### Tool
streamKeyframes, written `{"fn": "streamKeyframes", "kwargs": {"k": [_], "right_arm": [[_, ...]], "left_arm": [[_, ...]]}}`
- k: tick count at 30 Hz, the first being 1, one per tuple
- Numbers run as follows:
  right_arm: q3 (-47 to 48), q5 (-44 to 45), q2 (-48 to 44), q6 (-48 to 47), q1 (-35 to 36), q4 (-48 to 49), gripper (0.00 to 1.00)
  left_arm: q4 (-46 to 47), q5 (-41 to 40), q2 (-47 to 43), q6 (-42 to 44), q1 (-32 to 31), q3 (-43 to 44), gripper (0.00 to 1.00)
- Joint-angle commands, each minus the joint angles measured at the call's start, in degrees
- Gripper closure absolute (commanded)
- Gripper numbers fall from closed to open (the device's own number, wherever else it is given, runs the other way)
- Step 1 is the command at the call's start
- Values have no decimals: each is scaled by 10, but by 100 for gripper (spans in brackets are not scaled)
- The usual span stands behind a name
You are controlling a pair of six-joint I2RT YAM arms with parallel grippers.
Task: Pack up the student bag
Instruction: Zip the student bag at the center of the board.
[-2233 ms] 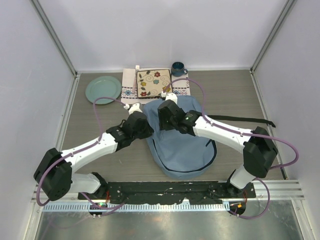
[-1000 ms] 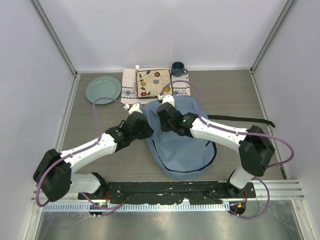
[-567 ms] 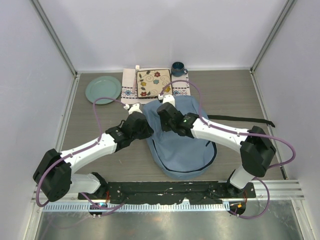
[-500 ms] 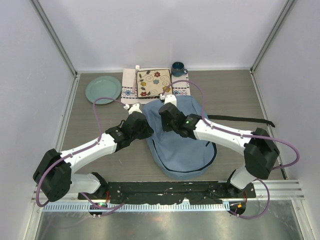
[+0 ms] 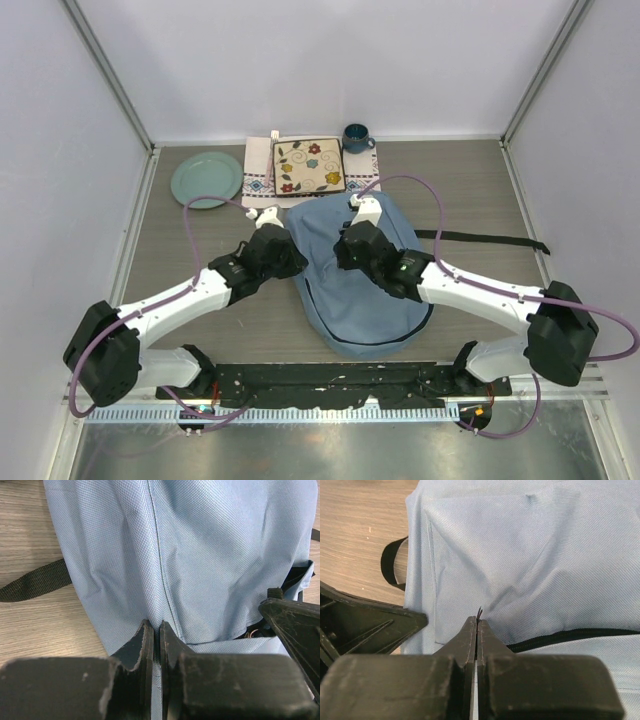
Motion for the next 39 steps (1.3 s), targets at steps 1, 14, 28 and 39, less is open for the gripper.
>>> {"fn": "streamKeyframes", "kwargs": {"k": [1, 14, 28, 39], "right_arm": [[-13, 42, -44, 26, 1, 69, 99], [-29, 67, -63, 24, -2, 69, 99], [-56, 66, -92, 34, -30, 38, 99], [-63, 22, -106, 46, -34, 35, 99]], "left_arm": [[8, -3, -17, 3, 7, -5, 100], [4, 6, -31, 13, 21, -19, 100], [-61, 34, -68, 42, 88, -26, 100], [-75, 96, -102, 57, 117, 6, 47]]}}
